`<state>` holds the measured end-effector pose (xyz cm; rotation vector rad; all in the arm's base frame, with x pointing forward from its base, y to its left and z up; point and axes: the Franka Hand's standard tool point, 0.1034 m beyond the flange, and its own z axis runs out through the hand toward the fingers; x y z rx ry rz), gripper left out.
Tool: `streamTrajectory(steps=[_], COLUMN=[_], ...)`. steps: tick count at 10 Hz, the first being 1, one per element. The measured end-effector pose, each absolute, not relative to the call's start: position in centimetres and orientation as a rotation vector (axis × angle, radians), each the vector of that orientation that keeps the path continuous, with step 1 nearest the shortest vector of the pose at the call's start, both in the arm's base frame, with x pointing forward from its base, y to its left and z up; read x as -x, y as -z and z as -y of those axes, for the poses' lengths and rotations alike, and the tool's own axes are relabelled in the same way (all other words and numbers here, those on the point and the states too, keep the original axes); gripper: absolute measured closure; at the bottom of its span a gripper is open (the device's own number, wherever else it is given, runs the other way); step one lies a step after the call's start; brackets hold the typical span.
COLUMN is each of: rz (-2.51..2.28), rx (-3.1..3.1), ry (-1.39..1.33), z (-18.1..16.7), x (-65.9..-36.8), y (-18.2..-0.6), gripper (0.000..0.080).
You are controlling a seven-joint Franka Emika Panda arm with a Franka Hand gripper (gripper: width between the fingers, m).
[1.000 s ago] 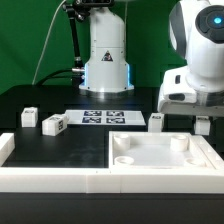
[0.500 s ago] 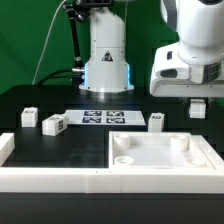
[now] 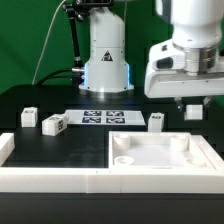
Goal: Assemble one leg
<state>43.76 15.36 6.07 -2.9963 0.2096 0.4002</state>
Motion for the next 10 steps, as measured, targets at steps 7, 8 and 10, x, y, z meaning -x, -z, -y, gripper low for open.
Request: streamTrajectory(steps=[7,8,10], rz=[-0.149,-0.122,0.012], rx=[2.971,2.952,2.967], ry=[0.477,0.571,0.69], z=[-14.1,-14.3,-14.4], x=[-46.3,-46.5,-46.3], y=[-9.2,-9.1,-7.0], gripper=[0.0509,0.0509,0.0509])
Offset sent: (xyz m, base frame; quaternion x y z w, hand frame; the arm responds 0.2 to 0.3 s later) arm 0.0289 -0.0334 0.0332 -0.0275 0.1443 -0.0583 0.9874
